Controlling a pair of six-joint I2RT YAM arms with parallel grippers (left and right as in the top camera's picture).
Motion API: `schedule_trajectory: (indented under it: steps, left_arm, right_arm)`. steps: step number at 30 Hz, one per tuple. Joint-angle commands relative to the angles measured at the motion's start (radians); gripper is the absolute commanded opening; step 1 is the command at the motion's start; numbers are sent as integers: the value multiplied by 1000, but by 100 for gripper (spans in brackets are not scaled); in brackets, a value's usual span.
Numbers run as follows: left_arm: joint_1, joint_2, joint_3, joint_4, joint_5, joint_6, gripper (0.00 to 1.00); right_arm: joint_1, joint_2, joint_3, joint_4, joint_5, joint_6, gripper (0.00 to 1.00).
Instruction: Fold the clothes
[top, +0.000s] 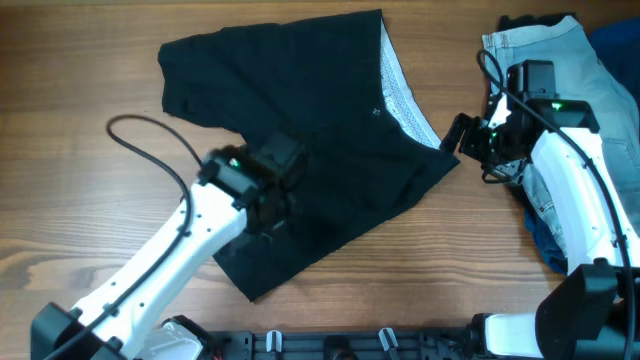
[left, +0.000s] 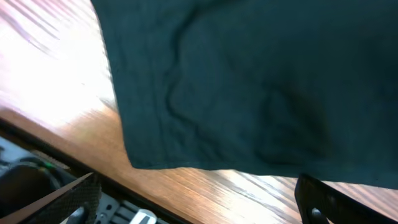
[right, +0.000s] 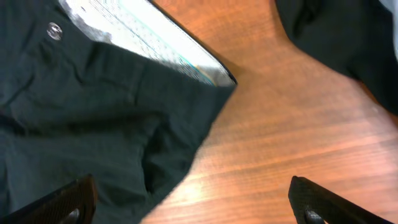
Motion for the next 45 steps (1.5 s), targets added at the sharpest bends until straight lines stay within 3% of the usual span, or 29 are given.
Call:
schedule_trajectory:
  steps: [1, 3, 8, 11, 15, 17, 21, 32, 45]
  left_arm:
    - [-72, -10, -182, 128, 95, 21, 100]
    - [-111, -10, -282, 217, 149, -7, 100]
    - [-128, -10, -444, 267, 203, -376, 91]
    - [-128, -10, -451, 267, 194, -549, 91]
    - [-128, -10, -451, 275, 107, -676, 92]
    - [-128, -10, -451, 308, 41, -727, 87]
    - [-127, -10, -451, 365, -50, -739, 81]
    - [-128, -10, -491, 428, -100, -743, 75]
    - [-128, -10, -546, 464, -23, -742, 72]
  right_arm:
    - [-1, -9, -23, 51, -32, -56, 100]
    - [-1, -8, -31, 68, -31, -56, 100]
    - [-1, -8, -91, 139, -19, 3, 99]
    - [-1, -8, -158, 169, 74, 257, 94]
    - [-1, -8, -194, 169, 200, 605, 85]
    - [-1, -8, -214, 192, 203, 666, 84]
    - [16, -8, -286, 278, 196, 759, 82]
    - [209, 27, -361, 643, 246, 681, 83]
    - [220, 72, -361, 482, 295, 631, 83]
